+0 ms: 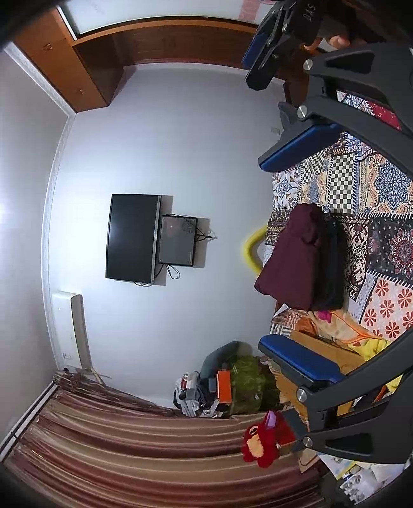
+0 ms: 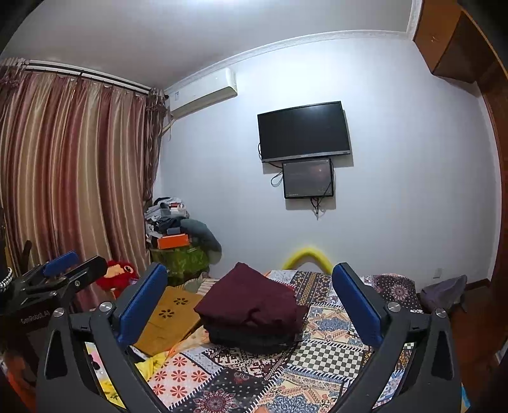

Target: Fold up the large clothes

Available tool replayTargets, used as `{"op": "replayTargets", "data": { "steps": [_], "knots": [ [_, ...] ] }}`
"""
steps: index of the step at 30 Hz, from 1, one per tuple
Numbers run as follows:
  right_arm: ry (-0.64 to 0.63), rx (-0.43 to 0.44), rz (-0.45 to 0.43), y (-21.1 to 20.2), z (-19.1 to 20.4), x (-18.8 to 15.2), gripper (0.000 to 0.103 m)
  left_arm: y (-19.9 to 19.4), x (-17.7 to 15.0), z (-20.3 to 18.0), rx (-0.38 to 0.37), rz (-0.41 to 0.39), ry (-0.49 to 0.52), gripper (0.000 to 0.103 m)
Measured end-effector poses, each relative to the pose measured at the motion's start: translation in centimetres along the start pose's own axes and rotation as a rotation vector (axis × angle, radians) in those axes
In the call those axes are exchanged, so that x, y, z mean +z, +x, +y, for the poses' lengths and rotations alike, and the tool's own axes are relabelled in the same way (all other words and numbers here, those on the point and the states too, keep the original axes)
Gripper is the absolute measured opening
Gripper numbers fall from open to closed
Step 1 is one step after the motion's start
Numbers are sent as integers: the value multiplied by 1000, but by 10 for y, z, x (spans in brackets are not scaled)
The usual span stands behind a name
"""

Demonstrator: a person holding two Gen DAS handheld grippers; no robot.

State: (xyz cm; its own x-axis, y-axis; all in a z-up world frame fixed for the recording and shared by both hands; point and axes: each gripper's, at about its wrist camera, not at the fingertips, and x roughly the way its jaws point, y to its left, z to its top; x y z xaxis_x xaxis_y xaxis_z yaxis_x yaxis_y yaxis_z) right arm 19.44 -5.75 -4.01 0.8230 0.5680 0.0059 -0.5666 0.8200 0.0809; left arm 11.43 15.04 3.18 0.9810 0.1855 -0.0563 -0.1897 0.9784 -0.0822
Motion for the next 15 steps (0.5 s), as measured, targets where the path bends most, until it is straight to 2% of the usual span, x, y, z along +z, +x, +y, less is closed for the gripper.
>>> {"op": "replayTargets", "data": {
  "steps": [15],
  "knots": [
    [-14, 13, 24, -1, 5, -2, 103, 4, -5, 4, 20, 9, -3, 103]
  ]
}}
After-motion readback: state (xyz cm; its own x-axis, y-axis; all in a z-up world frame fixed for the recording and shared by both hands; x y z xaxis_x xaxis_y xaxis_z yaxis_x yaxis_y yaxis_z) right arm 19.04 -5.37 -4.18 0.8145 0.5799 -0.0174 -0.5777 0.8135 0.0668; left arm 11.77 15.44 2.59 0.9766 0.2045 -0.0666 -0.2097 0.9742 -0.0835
